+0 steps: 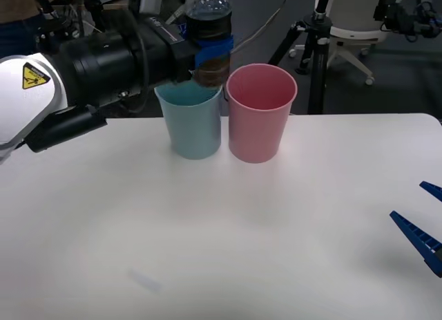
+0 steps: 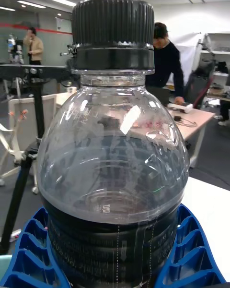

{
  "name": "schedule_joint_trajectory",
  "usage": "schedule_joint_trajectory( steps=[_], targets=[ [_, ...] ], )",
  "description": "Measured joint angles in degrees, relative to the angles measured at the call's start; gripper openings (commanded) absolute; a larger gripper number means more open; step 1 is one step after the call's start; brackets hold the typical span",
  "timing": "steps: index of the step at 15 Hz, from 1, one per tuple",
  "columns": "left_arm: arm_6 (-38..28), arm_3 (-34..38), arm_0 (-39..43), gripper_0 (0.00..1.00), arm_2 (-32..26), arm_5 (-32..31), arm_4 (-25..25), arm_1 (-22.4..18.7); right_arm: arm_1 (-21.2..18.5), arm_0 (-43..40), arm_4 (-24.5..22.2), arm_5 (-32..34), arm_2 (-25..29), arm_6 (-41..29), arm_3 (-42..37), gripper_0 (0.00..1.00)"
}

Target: Grasp the object on the table and drop it into the matching bin: aluminum can to the light blue bin, PET bottle to the pink bin.

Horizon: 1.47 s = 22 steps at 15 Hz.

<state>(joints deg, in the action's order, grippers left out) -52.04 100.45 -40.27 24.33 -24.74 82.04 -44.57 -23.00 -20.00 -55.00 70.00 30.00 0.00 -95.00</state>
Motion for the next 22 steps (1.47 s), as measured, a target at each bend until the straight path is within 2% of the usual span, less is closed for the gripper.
schedule_joint_trajectory(
  steps=[13, 15, 22],
  targets=[
    [-0.80, -25.92, -13.77, 0.10, 0.91, 1.75, 11.58, 19.22, 0.00, 0.00, 0.00, 0.00, 0.00, 0.00, 0.00, 1.00],
    [-0.94, -27.75, -14.45, 0.09, 0.90, 2.89, 14.21, 21.24, 0.00, 0.00, 0.00, 0.00, 0.00, 0.00, 0.00, 1.00],
    [-0.94, -29.94, -14.49, 0.09, 0.90, 3.60, 17.24, 24.58, 0.00, 0.00, 0.00, 0.00, 0.00, 0.00, 0.00, 1.00]
  ],
)
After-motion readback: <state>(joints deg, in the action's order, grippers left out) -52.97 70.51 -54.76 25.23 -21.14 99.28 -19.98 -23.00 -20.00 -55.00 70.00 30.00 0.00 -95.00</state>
